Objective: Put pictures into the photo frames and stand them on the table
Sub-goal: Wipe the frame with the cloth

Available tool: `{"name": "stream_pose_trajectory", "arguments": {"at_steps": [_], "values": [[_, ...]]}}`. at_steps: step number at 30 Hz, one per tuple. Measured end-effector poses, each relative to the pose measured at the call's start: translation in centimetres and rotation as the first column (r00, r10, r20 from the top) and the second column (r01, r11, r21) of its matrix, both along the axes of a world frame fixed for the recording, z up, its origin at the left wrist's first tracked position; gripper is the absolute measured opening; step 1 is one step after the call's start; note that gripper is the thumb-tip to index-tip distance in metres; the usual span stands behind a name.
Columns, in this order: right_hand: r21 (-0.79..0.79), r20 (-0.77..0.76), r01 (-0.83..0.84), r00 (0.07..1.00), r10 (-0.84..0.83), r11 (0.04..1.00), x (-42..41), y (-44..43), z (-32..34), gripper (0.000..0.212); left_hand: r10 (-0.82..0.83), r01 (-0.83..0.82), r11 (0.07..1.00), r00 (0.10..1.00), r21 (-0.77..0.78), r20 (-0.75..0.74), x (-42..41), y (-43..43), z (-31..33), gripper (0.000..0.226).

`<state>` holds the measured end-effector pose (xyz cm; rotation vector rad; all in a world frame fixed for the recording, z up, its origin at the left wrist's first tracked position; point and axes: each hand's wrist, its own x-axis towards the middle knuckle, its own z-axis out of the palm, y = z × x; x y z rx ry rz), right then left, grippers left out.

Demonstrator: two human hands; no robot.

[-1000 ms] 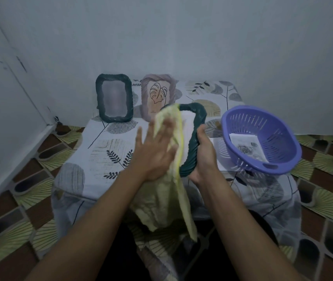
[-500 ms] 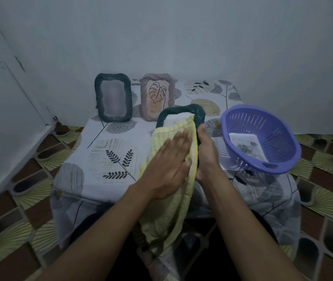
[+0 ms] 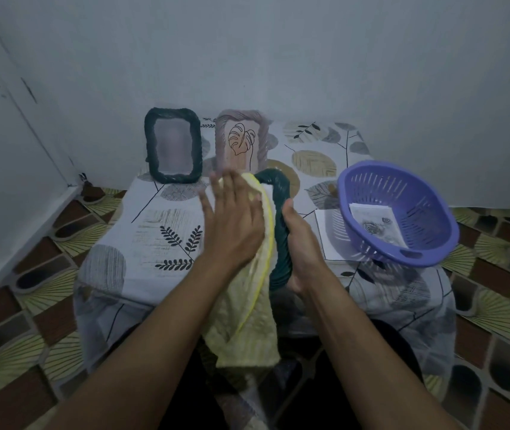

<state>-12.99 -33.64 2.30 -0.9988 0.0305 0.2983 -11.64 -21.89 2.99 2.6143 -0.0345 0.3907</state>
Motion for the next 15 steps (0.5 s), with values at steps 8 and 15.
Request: {"name": "stream_pose_trajectory", "arguments": {"at_steps": [8,15], "values": [[0.033,-0.018,0.056,0.998,-0.056,0.998,1.4,-2.5,0.5,0.056,-0.503,0.456,0.842,0.857,0.288,0.112,-3.5,-0.2,-3.1,0.061],[0.113,-0.011,-0.029,0.999,0.031,0.993,0.7,-3.3,1.0,0.057,-0.17,0.17,0.973,0.985,0.153,-0.013,-1.1,2.2,-2.7,0.064]]}}
